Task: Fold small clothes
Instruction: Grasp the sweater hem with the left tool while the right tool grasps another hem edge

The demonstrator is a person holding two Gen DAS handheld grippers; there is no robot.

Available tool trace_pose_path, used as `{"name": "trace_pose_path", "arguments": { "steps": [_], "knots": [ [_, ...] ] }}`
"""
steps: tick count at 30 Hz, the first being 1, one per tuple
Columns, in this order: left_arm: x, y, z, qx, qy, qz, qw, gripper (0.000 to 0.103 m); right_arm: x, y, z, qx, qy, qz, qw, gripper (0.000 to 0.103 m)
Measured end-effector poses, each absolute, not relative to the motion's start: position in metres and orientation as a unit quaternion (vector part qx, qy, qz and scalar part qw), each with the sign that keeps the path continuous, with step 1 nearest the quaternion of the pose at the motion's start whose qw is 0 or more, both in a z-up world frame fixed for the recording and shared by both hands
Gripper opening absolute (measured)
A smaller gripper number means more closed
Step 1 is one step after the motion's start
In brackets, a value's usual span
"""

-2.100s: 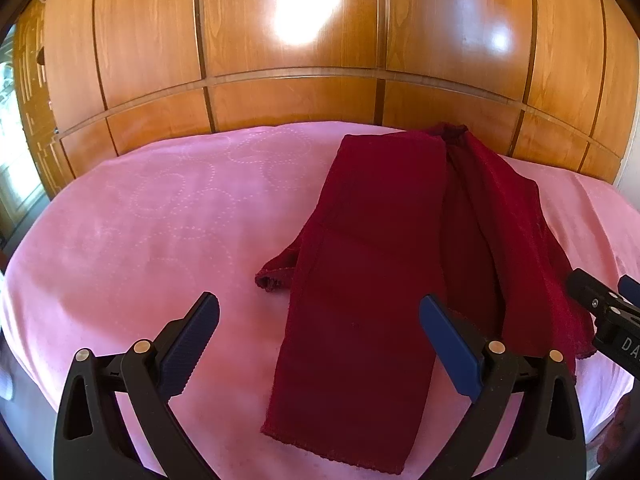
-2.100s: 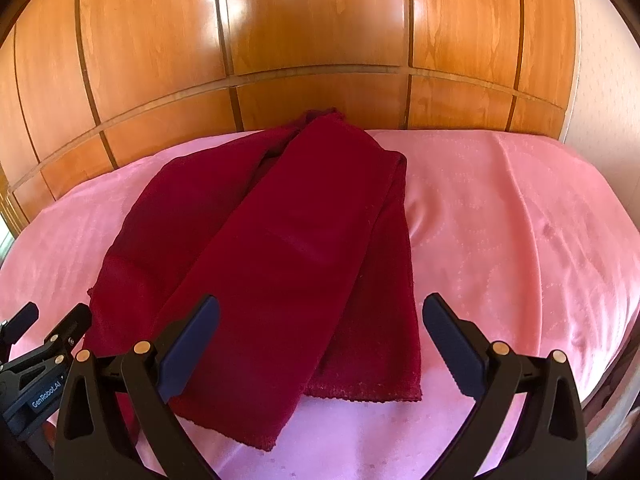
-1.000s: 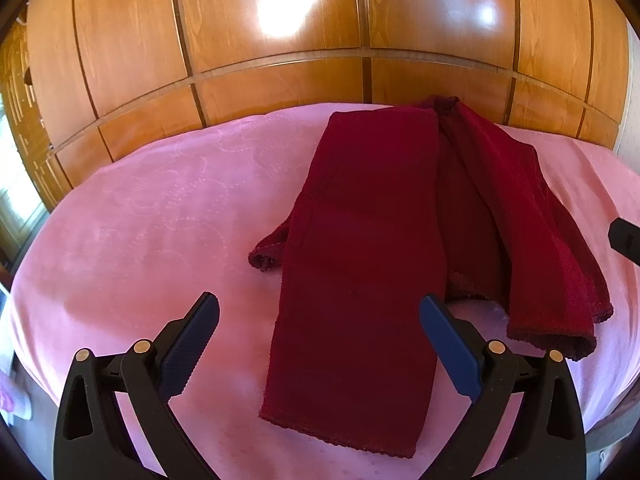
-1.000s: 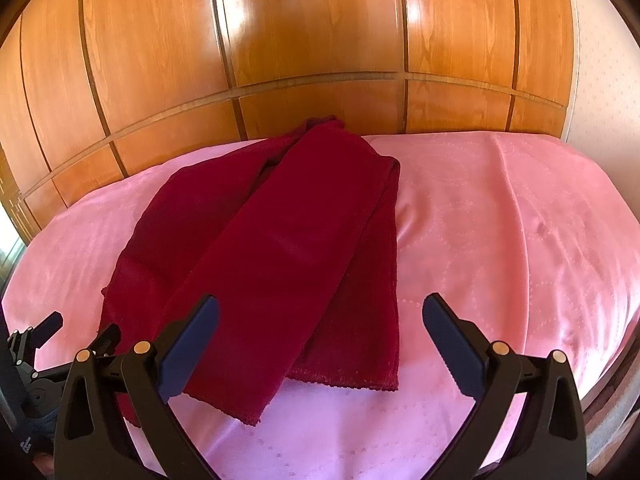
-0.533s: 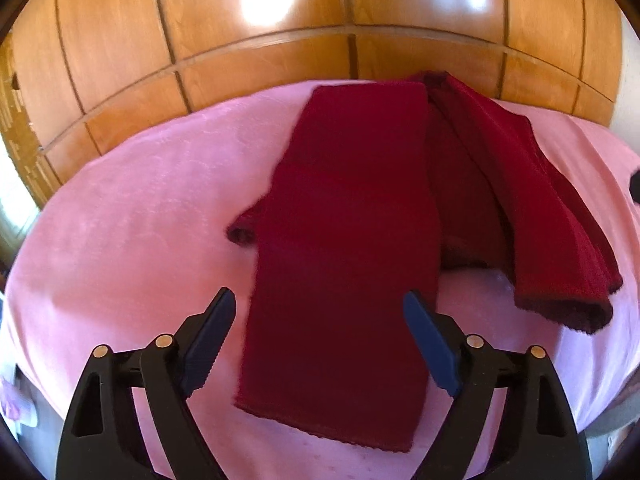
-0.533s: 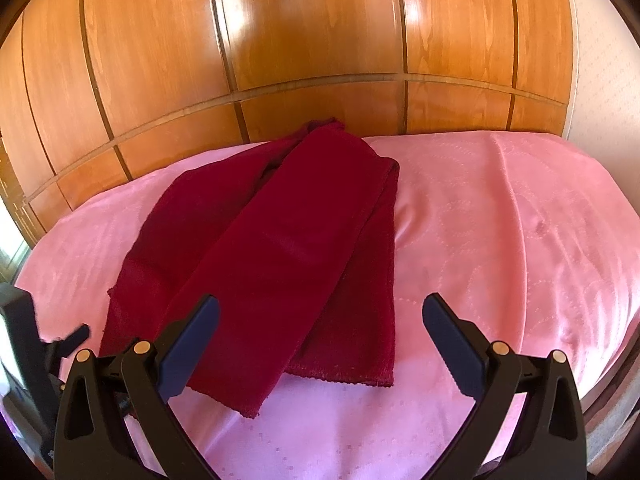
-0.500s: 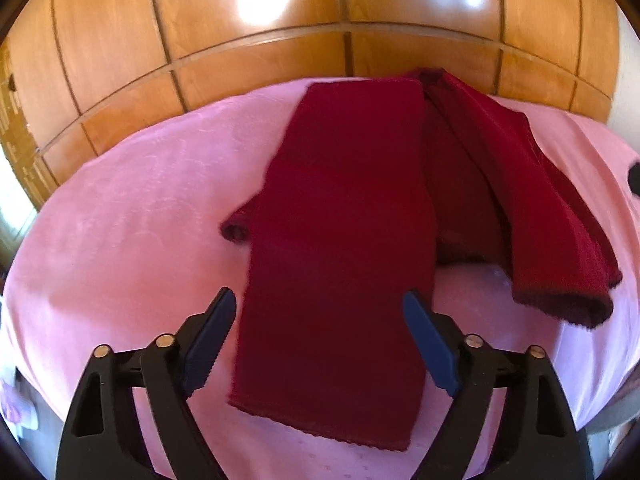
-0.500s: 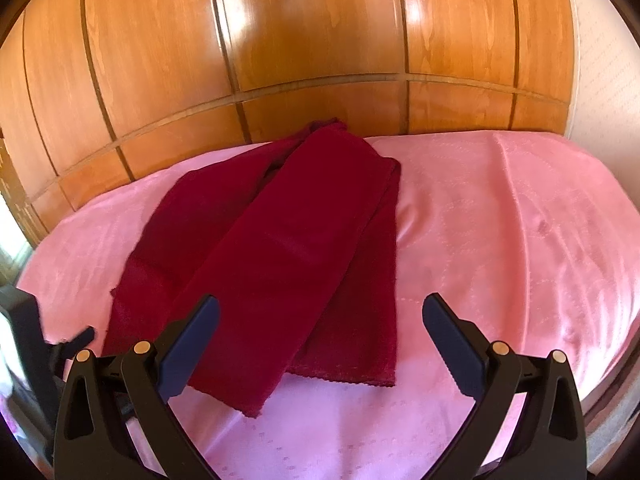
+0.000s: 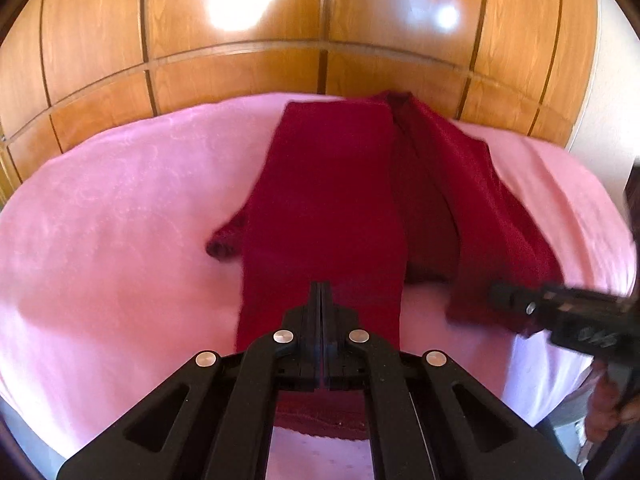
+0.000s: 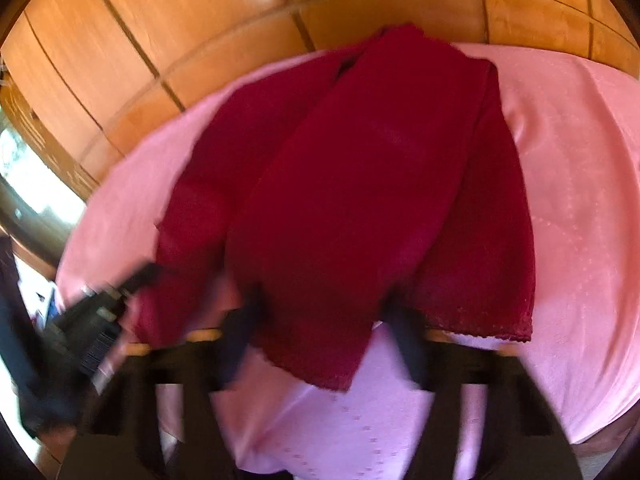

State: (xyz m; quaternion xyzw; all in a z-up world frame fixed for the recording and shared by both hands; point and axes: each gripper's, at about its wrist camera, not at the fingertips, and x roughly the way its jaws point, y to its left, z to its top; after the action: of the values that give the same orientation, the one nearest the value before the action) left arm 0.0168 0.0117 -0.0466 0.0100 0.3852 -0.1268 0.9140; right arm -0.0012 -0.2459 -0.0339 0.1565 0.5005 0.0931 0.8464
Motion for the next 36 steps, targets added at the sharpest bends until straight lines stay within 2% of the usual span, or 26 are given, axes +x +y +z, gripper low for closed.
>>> {"name": "trace_pose_path", "arguments": {
  "steps": [4,15,22,29,30,32,33,34,35,36],
  "knots": [
    [0.031,0.043,-0.018,-0.051,0.364,-0.127,0.921,0.000,-0.013,-0.261,-0.009,0.140,0.464,0.100,0.869,0.013],
    [0.119,0.125,0.047,-0.105,0.311,-0.040,0.944,0.000,0.001,-0.401,0.058,0.133,0.374,-0.075,0.915,0.012],
    [0.225,0.157,0.064,-0.075,0.322,0.046,0.943,0.000,0.058,-0.497,0.044,0.131,0.389,-0.199,0.890,0.012],
    [0.305,0.190,0.065,-0.061,0.343,0.163,0.923,0.000,0.113,-0.541,0.023,0.123,0.416,-0.263,0.862,0.014],
    [0.310,0.196,0.062,-0.066,0.350,0.172,0.919,0.000,0.115,-0.540,0.023,0.123,0.416,-0.258,0.863,0.020],
    [0.313,0.208,0.055,-0.085,0.361,0.189,0.909,0.001,0.111,-0.545,0.024,0.127,0.403,-0.253,0.870,0.052],
    [0.311,0.210,0.052,-0.093,0.363,0.182,0.909,0.004,0.106,-0.542,0.026,0.127,0.392,-0.253,0.875,0.076],
    [0.305,0.211,0.048,-0.098,0.363,0.172,0.911,0.020,0.099,-0.535,0.029,0.122,0.380,-0.257,0.880,0.082],
    [0.299,0.210,0.046,-0.099,0.359,0.168,0.913,0.041,0.093,-0.531,0.031,0.118,0.374,-0.255,0.884,0.082],
    [0.291,0.209,0.042,-0.100,0.354,0.159,0.916,0.047,0.086,-0.524,0.031,0.117,0.375,-0.244,0.886,0.083]
  ]
}}
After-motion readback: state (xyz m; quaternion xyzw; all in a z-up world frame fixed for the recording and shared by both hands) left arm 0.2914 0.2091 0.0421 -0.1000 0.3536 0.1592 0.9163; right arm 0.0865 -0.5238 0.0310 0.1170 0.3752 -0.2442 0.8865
